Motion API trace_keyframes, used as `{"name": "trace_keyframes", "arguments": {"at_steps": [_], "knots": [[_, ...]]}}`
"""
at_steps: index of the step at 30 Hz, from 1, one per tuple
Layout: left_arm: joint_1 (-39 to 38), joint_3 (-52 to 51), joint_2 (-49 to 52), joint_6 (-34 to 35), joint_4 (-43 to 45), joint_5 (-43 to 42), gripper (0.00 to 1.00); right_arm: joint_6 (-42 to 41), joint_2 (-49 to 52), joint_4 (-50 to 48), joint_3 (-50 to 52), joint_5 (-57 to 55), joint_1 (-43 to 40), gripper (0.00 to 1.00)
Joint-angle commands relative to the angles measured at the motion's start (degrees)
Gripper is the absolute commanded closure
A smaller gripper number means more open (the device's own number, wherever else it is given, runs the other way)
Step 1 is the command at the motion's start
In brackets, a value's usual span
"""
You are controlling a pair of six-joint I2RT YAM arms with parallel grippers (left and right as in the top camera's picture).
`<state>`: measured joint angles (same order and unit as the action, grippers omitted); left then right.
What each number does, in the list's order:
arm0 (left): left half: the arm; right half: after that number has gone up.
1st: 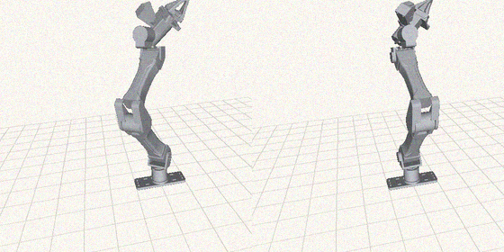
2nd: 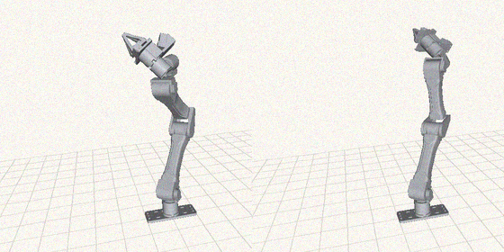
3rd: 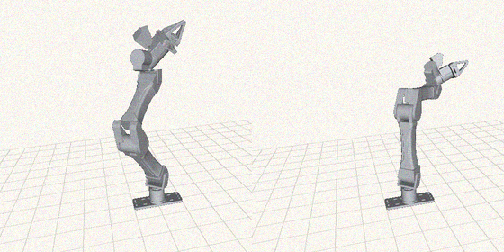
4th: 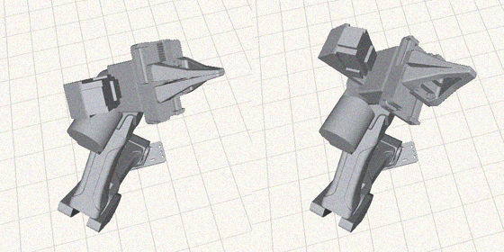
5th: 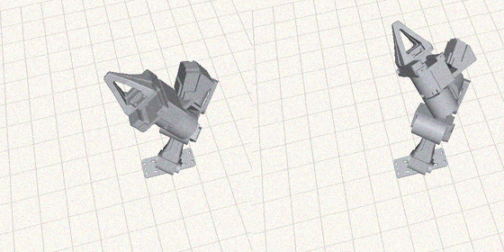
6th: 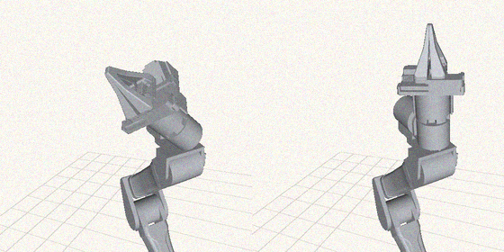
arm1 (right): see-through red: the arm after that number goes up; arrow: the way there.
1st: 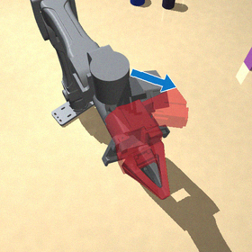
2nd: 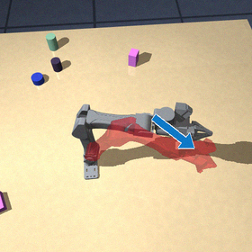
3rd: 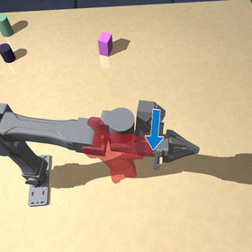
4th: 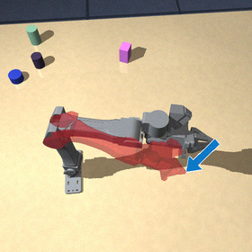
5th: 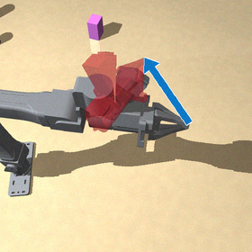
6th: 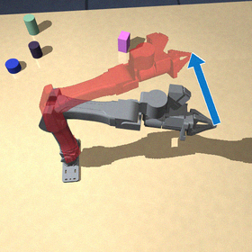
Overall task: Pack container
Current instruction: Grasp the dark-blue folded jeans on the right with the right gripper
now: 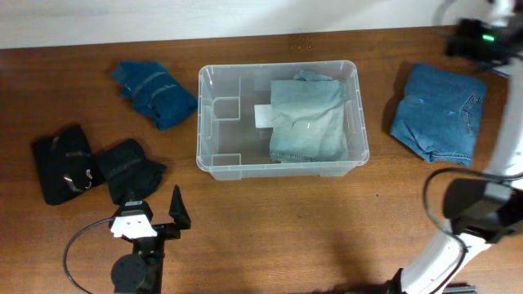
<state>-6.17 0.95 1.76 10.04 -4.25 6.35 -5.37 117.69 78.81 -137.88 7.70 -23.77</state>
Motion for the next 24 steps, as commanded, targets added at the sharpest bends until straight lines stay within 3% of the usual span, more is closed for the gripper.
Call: {"name": "trace_keyframes", "arguments": {"at_steps": [1, 12, 24], "knots": [[0.28, -0.42, -0.22, -0.94, 0.13, -0.59, 0.00, 7.85, 1.09, -1.66, 4.39, 8.87, -6.45, 0.17], [0.28, -0.42, -0.22, -0.94, 0.13, -0.59, 0.01, 18.08, 1.07, -14.67, 27.74, 13.07, -20.70, 0.14], [0.28, -0.42, -0.22, -0.92, 0.13, -0.59, 0.01, 24.68, 1.09, -31.91, 50.56, 22.27, -24.33, 0.14]]}}
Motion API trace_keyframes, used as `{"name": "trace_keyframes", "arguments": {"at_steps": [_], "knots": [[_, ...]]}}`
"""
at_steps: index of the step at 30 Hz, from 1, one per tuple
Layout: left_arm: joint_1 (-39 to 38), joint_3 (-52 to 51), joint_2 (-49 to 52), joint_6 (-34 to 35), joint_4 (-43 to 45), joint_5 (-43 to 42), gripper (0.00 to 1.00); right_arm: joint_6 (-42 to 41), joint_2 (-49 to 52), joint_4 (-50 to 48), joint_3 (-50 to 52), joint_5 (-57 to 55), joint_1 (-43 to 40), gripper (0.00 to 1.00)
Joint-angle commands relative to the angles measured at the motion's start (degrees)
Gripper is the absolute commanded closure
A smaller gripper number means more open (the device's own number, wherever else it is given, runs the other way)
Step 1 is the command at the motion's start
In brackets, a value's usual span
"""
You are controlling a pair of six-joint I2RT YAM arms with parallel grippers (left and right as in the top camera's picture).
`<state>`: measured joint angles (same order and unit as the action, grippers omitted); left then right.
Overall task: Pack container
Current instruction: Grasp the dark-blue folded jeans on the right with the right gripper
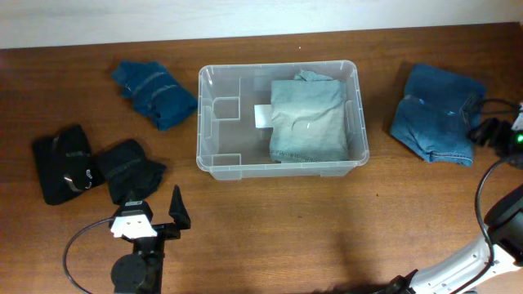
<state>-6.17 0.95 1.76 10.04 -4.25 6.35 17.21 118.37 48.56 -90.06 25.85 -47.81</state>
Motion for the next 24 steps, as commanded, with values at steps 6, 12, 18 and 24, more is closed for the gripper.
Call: {"name": "trace_keyframes", "arguments": {"at_steps": [6, 12, 18, 24], "knots": [[0.28, -0.42, -0.22, -0.94, 0.13, -0.59, 0.01, 2.01, 1.16, -7.61, 8.02, 5.68, -0.26, 0.15], [0.28, -0.42, -0.22, -0.94, 0.13, -0.59, 0.00, 0.50, 3.91, -10.47, 10.36, 6.14, -0.11, 0.19], [0.28, -0.42, -0.22, -0.94, 0.13, -0.59, 0.01, 0.33, 6.01, -11.37, 10.36, 9.46, -0.04, 0.38], [0.28, -0.42, -0.22, -0.94, 0.13, -0.59, 0.01, -1.27, 5.95, -11.80, 10.23, 13.77, 0.50, 0.96]]}}
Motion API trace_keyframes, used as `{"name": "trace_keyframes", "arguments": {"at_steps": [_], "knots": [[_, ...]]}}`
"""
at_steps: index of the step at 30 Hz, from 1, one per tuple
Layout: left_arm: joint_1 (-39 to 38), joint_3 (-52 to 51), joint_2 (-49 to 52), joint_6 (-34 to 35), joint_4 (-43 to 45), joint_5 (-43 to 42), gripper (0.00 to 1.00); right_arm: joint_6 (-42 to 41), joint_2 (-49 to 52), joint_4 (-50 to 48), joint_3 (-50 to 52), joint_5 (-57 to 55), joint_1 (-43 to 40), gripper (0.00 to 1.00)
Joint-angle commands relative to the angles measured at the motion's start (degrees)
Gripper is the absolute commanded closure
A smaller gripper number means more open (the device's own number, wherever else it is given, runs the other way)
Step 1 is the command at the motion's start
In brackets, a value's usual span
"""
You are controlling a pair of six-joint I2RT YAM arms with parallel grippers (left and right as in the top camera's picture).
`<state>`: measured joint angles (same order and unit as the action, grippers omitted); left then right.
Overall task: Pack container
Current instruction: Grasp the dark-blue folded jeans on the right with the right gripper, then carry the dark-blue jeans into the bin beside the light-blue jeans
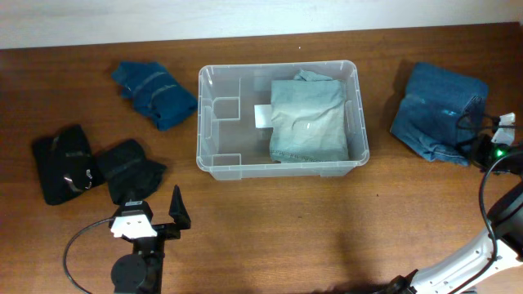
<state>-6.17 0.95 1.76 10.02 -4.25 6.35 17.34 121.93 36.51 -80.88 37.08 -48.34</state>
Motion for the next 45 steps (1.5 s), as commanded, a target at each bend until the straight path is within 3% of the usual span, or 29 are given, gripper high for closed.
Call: {"name": "trace_keyframes", "arguments": {"at_steps": [1, 5, 10, 20, 26, 33, 45], "knots": [[0.28, -0.42, -0.22, -0.92, 0.13, -0.59, 0.01, -1.64, 2.29, 0.35, 0.74, 3.13, 1.07, 0.96], [0.28, -0.42, -0.22, -0.90, 0.13, -0.59, 0.01, -1.77, 1.40, 3.37, -2.54, 3.58, 1.79, 0.96], [0.28, -0.42, -0.22, -0.92, 0.13, -0.59, 0.01, -1.77, 0.11, 14.45, -13.20, 3.23, 3.85, 0.96], [0.28, -0.42, -0.22, -0.92, 0.13, -0.59, 0.01, -1.86, -0.61, 40.35, -48.06, -2.49, 14.88, 0.96], [0.28, -0.42, -0.22, -0.92, 0.13, -0.59, 0.01, -5.73, -0.61, 50.45, -68.04, -4.70, 23.10, 0.96], [0.28, -0.42, -0.22, -0.92, 0.13, -0.59, 0.01, -4.63, -0.61, 60.85, -86.82, -4.81, 33.55, 0.96], [0.28, -0.42, -0.22, -0.92, 0.13, -0.59, 0.01, -6.97, -3.48, 60.81, -88.76, -4.81, 50.40, 0.96]]}}
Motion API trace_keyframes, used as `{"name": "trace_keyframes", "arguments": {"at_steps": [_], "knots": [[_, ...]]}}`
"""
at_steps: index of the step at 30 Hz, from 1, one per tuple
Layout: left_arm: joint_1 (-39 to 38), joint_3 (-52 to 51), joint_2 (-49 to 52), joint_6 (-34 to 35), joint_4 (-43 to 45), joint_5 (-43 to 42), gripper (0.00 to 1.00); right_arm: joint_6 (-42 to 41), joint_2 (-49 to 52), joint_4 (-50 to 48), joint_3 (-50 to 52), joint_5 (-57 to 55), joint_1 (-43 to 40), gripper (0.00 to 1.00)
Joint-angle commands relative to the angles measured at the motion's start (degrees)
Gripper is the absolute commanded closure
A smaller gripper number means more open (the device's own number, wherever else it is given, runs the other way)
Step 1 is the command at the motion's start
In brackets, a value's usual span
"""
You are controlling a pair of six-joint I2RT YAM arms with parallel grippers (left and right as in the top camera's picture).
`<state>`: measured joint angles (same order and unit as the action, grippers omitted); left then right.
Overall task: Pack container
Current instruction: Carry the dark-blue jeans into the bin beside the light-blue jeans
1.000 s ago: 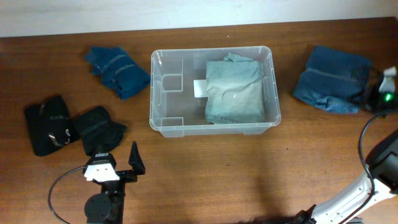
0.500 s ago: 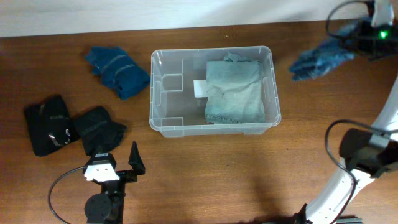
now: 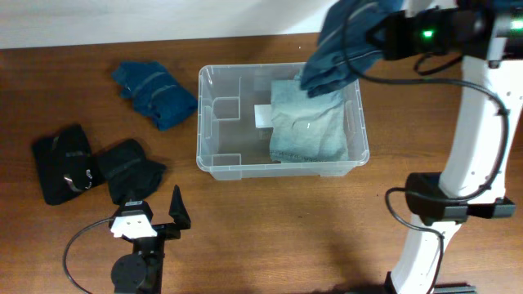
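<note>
A clear plastic container point(image 3: 201, 122) stands mid-table with a folded pale teal garment point(image 3: 310, 131) in its right half. Bunched blue jeans point(image 3: 339, 45) hang above the container's back right corner, partly over the teal garment. My right gripper point(image 3: 382, 34) is shut on the jeans, and the cloth hides its fingertips. Near the front left edge rests my left gripper point(image 3: 155, 208), open and holding nothing.
A crumpled dark blue cloth point(image 3: 155, 91) lies left of the container. Two black folded items point(image 3: 61, 163) point(image 3: 131, 167) sit at the far left, just behind the left gripper. The right arm's base and cable point(image 3: 441, 208) stand at the front right.
The jeans lay on the table right of the container, with my right gripper at their right edge. Now the gripper holds them in the air over the container's back right corner.
My right gripper was first high at the back right, beyond the jeans on the table. It then stood at the jeans' right edge, and later lower on that edge. Now the jeans are off the table and held over the container. The left arm stayed still.
</note>
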<state>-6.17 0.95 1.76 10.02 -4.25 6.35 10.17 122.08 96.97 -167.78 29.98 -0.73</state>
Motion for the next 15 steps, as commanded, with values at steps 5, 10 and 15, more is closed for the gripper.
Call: {"name": "trace_keyframes", "arguments": {"at_steps": [5, 10, 15], "knots": [[0.28, -0.42, -0.22, -0.92, 0.13, -0.59, 0.01, 0.24, -3.63, 0.35, -1.84, 0.59, 8.74, 0.96], [0.28, -0.42, -0.22, -0.92, 0.13, -0.59, 0.01, 0.24, -3.63, 0.37, 0.48, -3.98, 13.00, 0.96], [0.28, -0.42, -0.22, -0.92, 0.13, -0.59, 0.01, 1.22, -3.65, 0.37, 8.28, -7.58, 16.04, 0.96]]}}
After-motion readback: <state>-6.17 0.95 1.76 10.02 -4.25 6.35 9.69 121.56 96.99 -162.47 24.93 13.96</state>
